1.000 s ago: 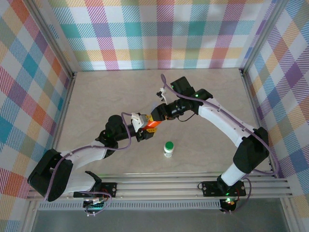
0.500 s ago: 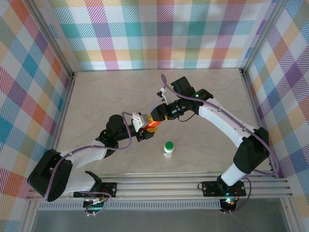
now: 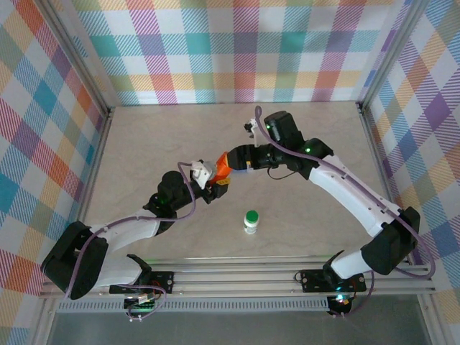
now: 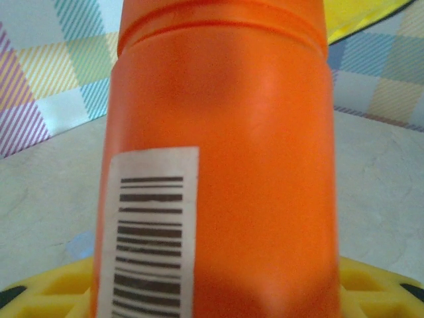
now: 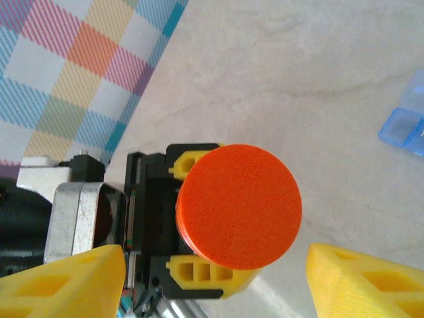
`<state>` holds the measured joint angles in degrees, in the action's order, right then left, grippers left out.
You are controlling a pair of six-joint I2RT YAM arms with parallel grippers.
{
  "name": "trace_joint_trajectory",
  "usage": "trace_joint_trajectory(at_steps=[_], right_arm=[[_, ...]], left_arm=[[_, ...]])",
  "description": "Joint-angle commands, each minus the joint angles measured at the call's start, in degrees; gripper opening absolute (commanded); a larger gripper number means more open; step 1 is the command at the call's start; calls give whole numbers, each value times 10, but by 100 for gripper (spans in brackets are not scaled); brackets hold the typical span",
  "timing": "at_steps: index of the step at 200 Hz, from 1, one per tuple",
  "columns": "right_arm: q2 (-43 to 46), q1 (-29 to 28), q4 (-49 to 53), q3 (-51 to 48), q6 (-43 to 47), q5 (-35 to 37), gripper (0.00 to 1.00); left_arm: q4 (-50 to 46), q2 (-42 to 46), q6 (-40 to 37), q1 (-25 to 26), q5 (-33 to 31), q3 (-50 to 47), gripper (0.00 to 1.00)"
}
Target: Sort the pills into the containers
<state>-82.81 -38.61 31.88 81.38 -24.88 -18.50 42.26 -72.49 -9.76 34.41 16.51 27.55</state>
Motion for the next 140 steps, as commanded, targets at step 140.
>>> trace_joint_trajectory(at_steps=[140], right_arm=[[-24, -38, -179, -32, -14, -6, 40]], left_arm=[[117, 20, 30, 7, 41, -20, 0]])
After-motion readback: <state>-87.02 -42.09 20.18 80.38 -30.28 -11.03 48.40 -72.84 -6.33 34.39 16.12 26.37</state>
